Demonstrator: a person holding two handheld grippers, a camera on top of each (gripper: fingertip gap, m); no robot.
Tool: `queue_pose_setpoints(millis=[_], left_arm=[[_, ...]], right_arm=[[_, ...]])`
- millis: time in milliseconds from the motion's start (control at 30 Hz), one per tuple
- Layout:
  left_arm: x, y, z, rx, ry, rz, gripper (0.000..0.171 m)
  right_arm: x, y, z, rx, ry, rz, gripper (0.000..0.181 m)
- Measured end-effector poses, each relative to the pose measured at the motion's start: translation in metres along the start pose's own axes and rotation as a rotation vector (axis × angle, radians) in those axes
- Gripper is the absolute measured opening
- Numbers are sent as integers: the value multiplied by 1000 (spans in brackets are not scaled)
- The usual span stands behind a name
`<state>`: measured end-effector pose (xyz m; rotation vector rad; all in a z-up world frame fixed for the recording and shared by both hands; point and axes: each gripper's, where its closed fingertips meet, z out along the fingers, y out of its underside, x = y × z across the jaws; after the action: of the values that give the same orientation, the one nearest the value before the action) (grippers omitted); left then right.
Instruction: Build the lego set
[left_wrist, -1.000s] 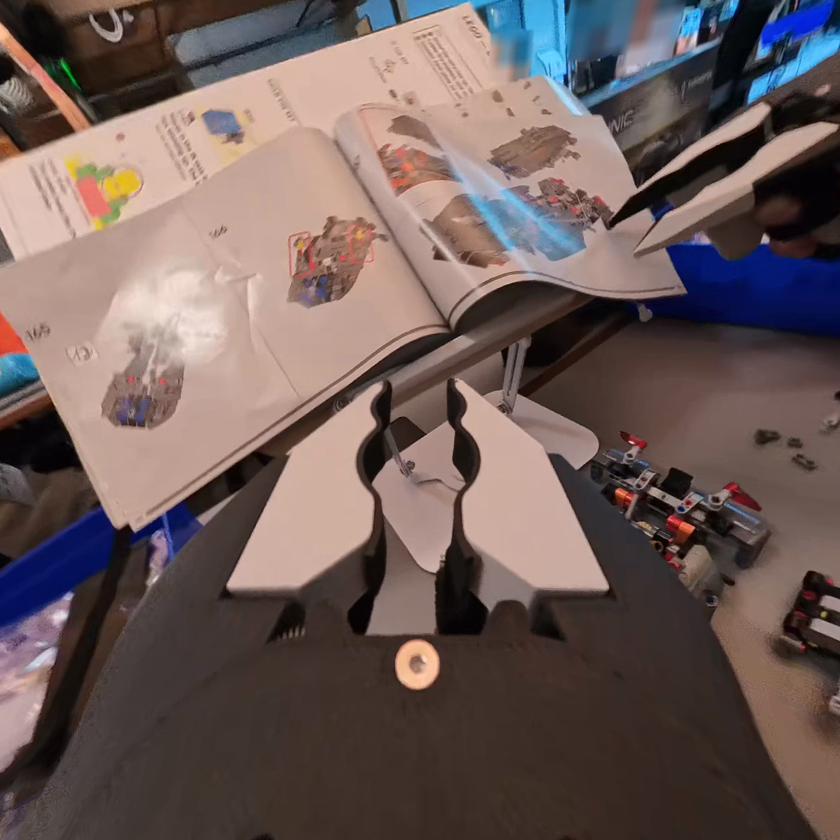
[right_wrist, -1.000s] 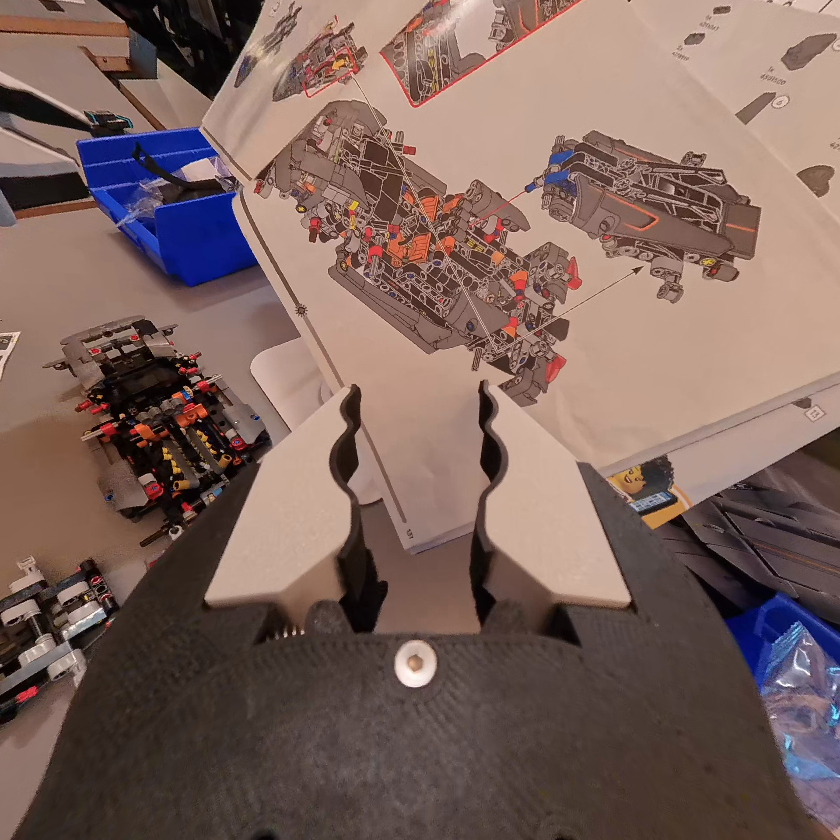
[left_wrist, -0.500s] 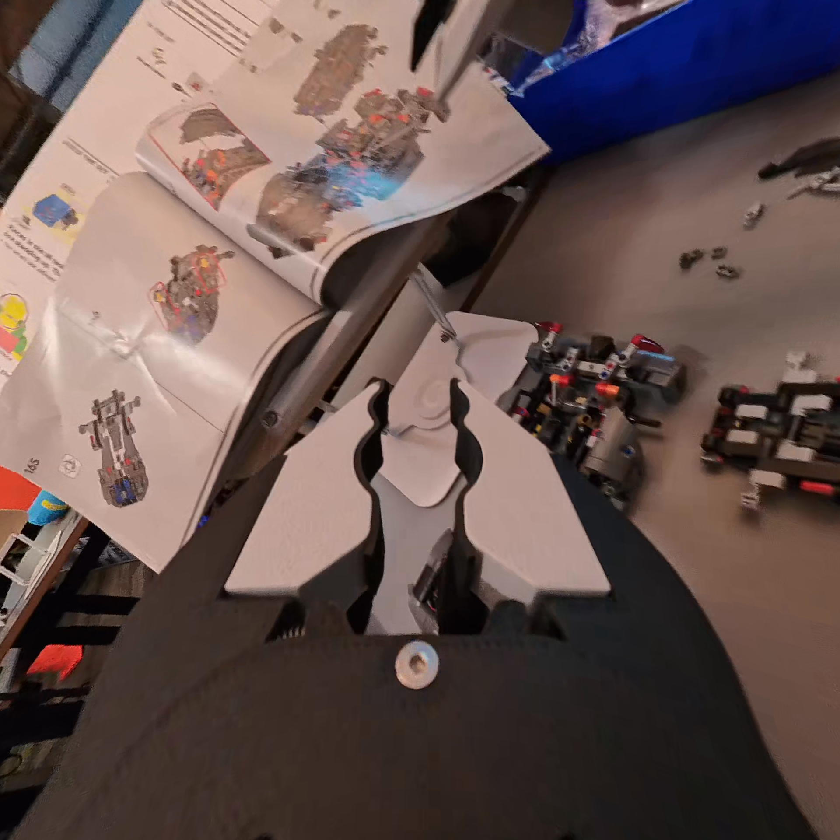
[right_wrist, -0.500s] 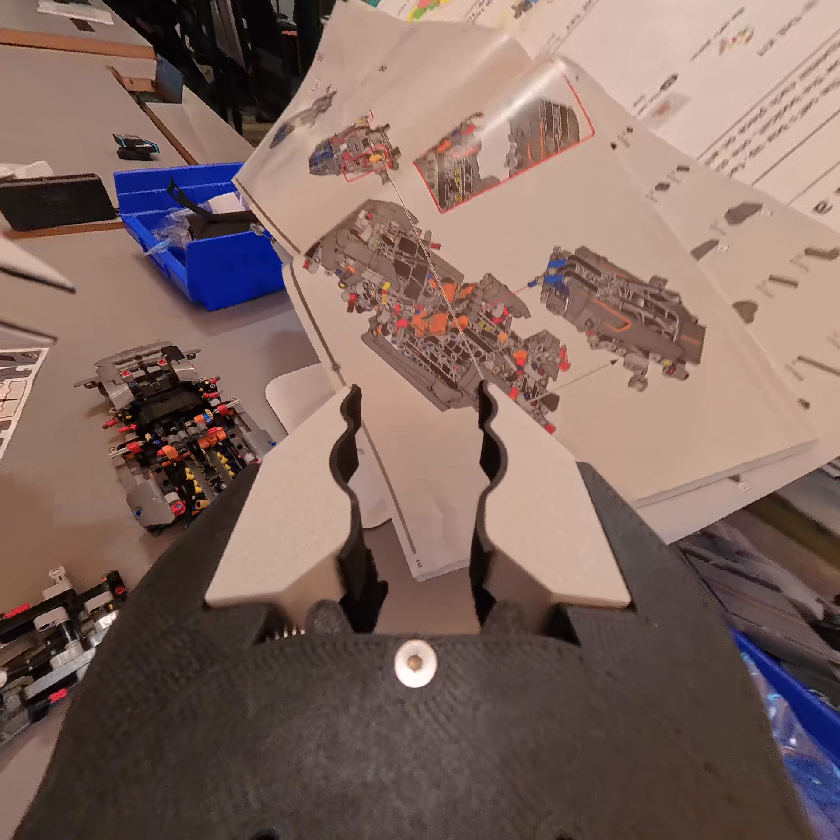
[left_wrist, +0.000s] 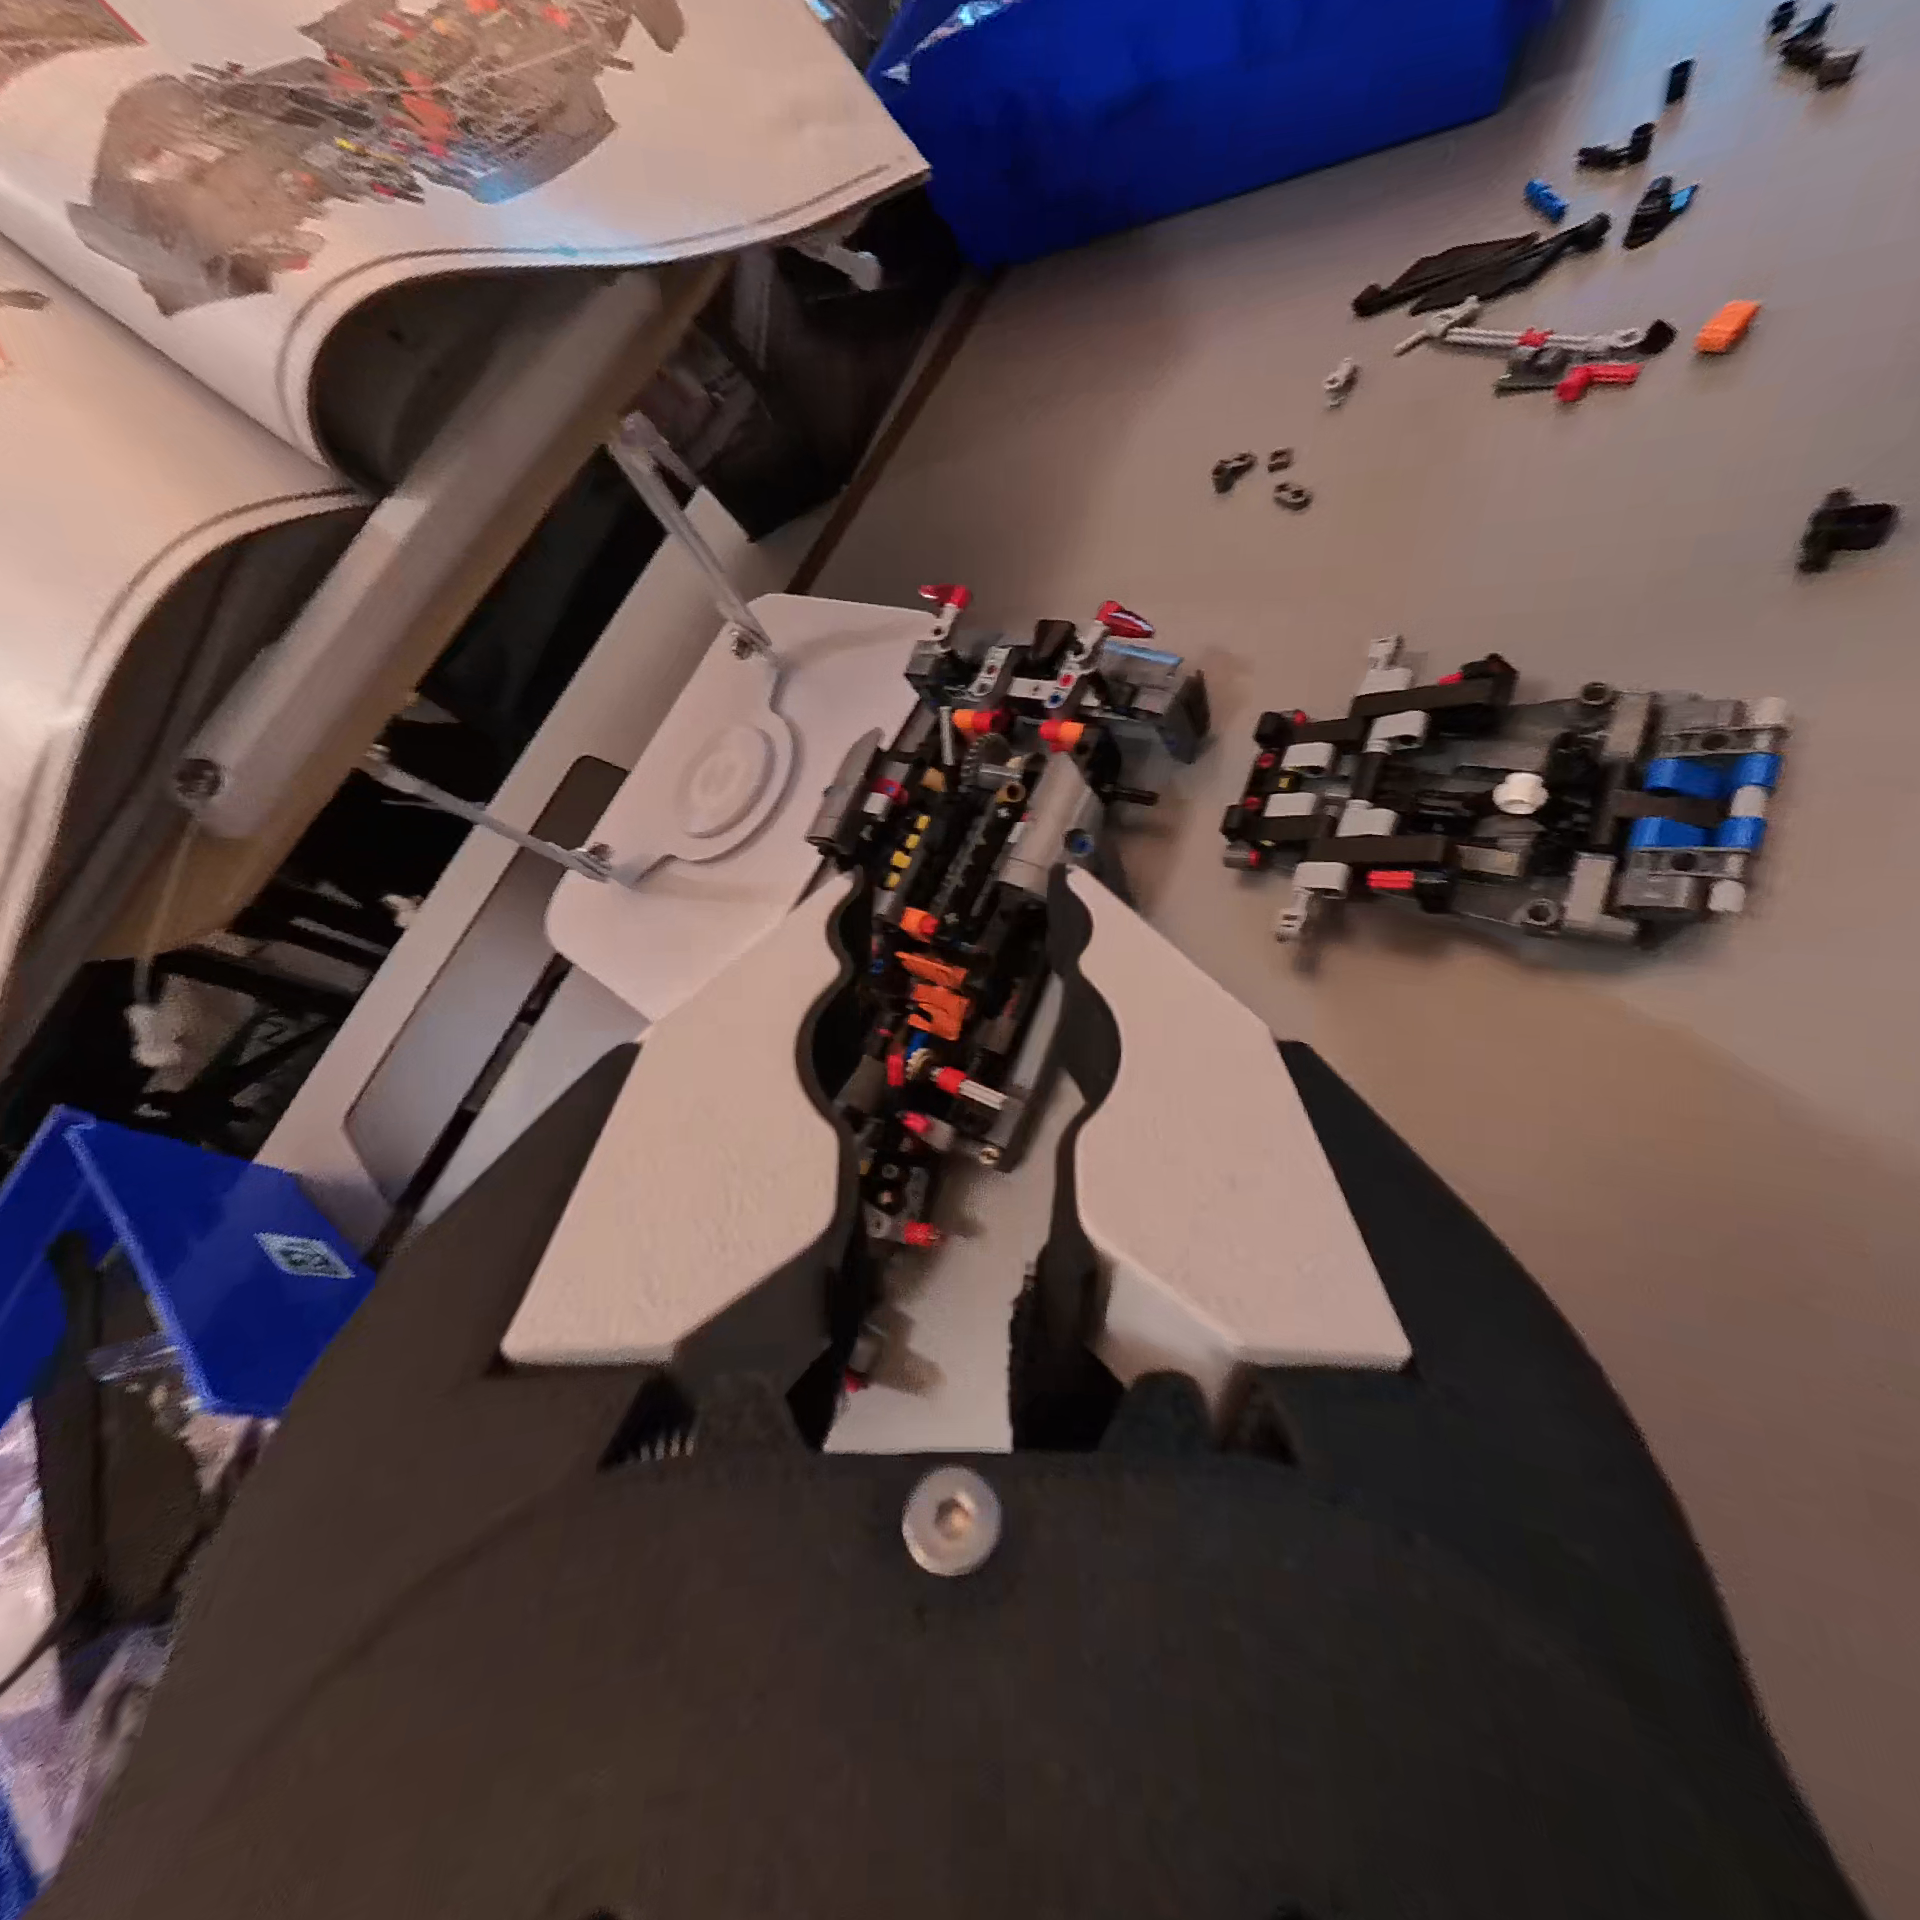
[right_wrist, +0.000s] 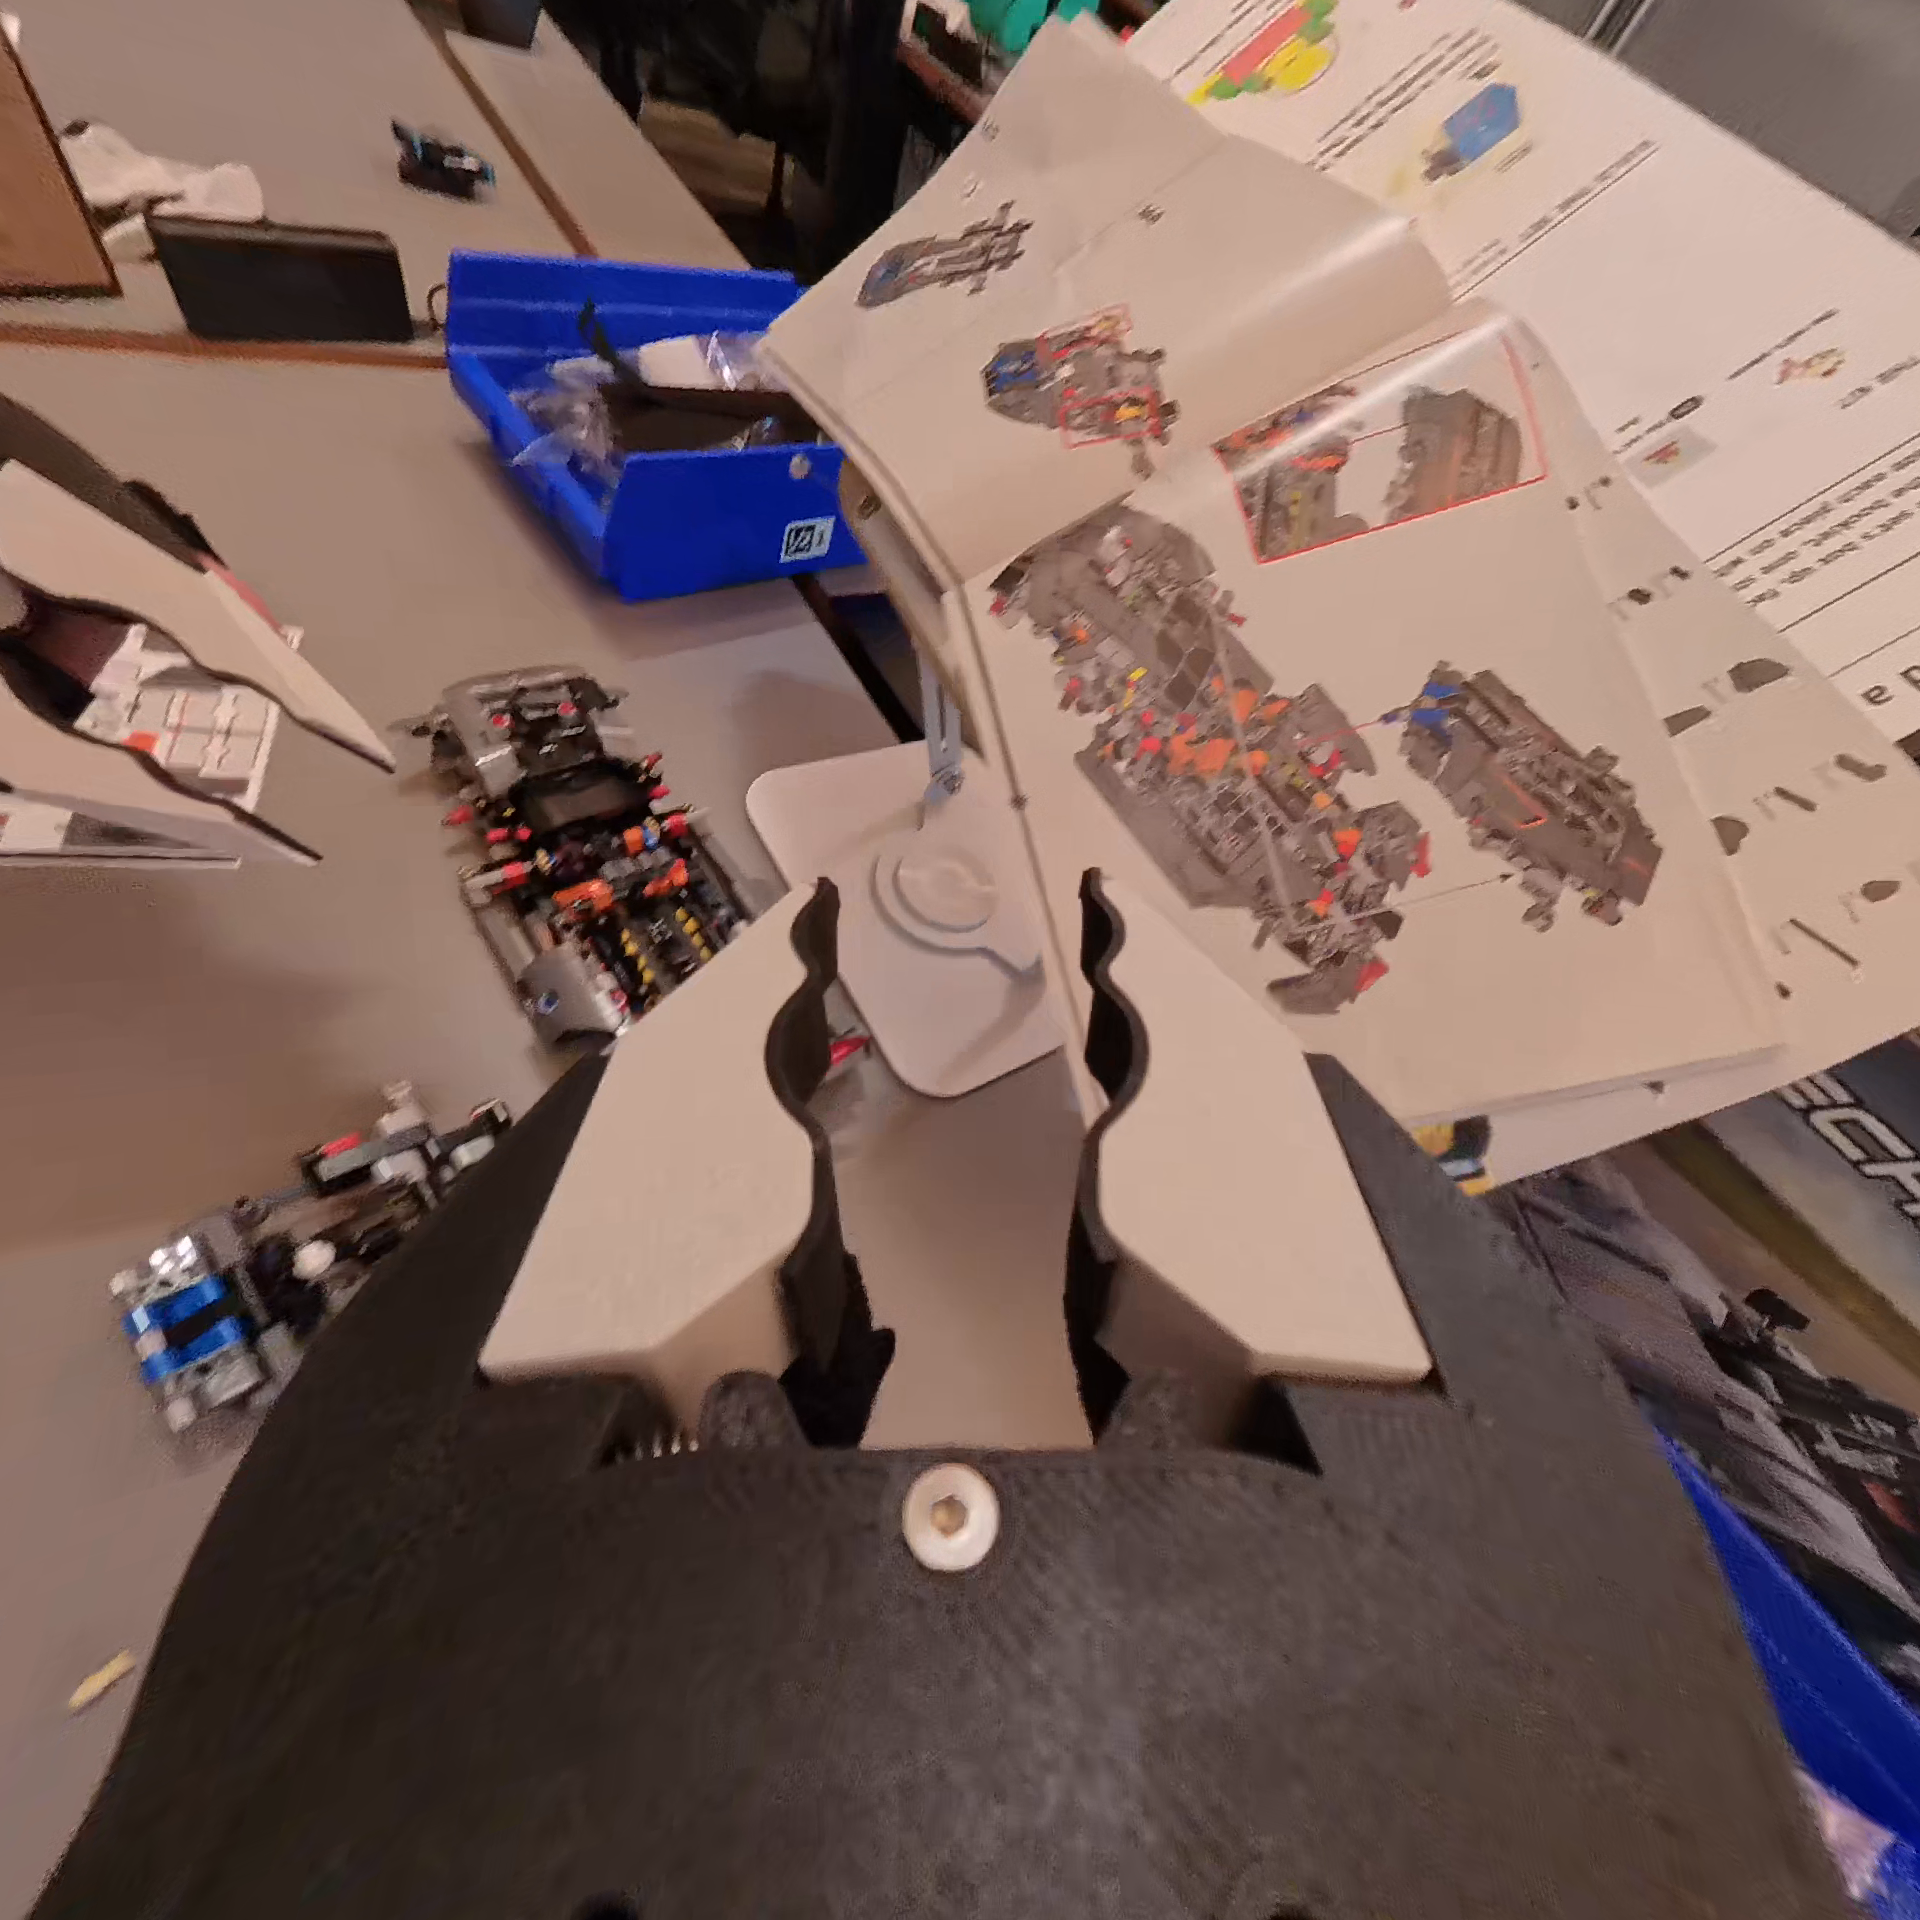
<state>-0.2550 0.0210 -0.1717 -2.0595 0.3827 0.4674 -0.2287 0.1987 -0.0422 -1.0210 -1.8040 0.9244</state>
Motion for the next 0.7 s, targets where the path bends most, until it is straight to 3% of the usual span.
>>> queue_pose_setpoints(millis=[233, 500, 700], left_arm=[[59, 12, -5, -18, 194, 49, 32], [126, 14, -12, -12, 360, 78, 32], [158, 7, 0, -2, 365, 132, 30]], right_arm=[[-80, 49, -23, -143, -168, 4, 23], [-198, 139, -28, -313, -453, 36, 23], [-241, 188, -16, -407, -462, -64, 22]])
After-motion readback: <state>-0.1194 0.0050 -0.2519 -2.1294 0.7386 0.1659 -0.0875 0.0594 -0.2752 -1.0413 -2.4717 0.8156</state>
